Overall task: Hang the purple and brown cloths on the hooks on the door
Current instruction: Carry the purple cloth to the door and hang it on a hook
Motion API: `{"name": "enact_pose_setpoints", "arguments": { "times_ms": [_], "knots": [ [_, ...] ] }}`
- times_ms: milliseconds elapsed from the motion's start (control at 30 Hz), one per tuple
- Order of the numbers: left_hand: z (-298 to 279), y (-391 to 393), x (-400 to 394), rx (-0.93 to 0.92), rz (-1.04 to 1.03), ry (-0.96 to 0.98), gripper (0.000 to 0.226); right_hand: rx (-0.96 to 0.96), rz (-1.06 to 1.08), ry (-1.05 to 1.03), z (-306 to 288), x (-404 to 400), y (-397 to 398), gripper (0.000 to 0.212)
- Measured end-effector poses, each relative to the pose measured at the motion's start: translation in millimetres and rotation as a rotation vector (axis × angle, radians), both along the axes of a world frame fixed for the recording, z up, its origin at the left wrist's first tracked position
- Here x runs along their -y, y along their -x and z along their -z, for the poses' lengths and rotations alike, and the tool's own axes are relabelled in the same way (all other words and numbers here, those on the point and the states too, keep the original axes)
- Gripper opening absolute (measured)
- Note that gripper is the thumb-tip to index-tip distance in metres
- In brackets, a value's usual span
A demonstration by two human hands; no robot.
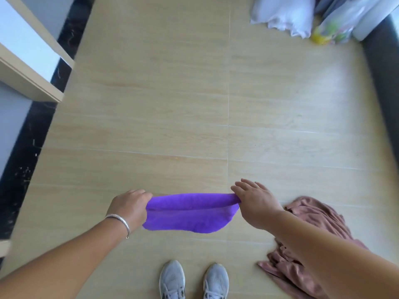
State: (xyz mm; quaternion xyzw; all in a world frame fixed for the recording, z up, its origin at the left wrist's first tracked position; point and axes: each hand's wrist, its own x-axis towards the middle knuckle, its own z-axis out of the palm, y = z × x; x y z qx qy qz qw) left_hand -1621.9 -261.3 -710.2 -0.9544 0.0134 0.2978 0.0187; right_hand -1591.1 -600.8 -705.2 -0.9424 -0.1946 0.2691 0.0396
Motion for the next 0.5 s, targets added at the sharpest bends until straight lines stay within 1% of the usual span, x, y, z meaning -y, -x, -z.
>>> {"name": "enact_pose_setpoints", "arguments": {
  "times_ms": [100,233,367,433,500],
  "knots": [
    [-79,0,1,0.043,-0.014,0.032,0.026,-0.005,0.005,0.006,-78,4,4,0.045],
    [-200,-7,6,0.072,0.052,0.065,0.029,0.0,0.015,0.021,-200,6,1,0.04],
    [-313,-30,-1,0.109,0.107,0.075,0.025,0.053,0.02,0.043,-317,11,-16,0.037],
    [-367,-45,-4,0.06,0.103,0.121,0.031,0.084,0.018,0.05,-375,13,-31,0.038],
    [-423,-62,-4,-0.051,0.082,0.142,0.047,0.109,0.026,0.041,-433,13,-44,0.04]
  ]
}}
